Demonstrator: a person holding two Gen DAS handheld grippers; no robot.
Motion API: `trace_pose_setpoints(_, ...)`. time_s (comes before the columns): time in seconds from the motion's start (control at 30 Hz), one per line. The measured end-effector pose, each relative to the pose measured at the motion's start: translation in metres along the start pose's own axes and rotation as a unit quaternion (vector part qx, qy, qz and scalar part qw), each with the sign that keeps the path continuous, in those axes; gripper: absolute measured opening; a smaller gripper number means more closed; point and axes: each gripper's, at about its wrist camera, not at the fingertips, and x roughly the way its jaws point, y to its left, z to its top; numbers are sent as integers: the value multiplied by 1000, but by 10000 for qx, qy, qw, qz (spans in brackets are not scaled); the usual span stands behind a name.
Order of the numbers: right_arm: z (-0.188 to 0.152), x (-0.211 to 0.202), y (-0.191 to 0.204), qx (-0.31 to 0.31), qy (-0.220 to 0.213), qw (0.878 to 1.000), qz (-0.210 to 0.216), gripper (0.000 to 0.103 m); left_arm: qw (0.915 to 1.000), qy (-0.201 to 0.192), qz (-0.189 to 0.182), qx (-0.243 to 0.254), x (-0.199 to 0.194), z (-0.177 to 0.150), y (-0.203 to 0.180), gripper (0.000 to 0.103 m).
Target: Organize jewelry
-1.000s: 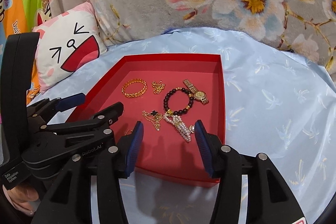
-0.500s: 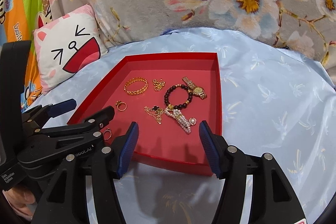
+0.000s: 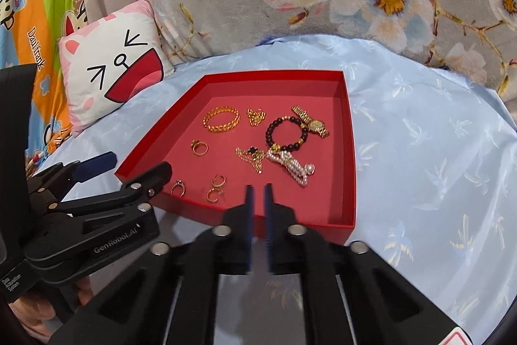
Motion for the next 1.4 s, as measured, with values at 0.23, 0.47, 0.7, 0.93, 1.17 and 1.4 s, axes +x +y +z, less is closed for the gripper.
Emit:
trace_pose_setpoints(0.23,-10,-8,3,15,21,10000,6,3,9997,116,-198,-98,-10,-16,1,54)
trace_pose_setpoints(0.47,-27,-19,7,50,85,10000,2,6,9995,123,-190,-197,-25,-35,6,56)
trace_pose_setpoints(0.7,-45,-27,15,-65,134,9997,-177,9,9998,129,-148,-95,-32,-51,-1,57)
trace_pose_setpoints(0.93,-59,-33,15,6,194,9996,-205,14,9997,198,-129,-40,-33,-64,-4,60)
trace_pose_setpoints(1.17,-70,-40,10,87,141,9993,-331,32,9996,230,-129,58,-34,-73,-11,62)
trace_pose_setpoints(1.4,-74,-40,10,8,79,9990,-448,50,9998,159,42,117,-38,-76,-15,76)
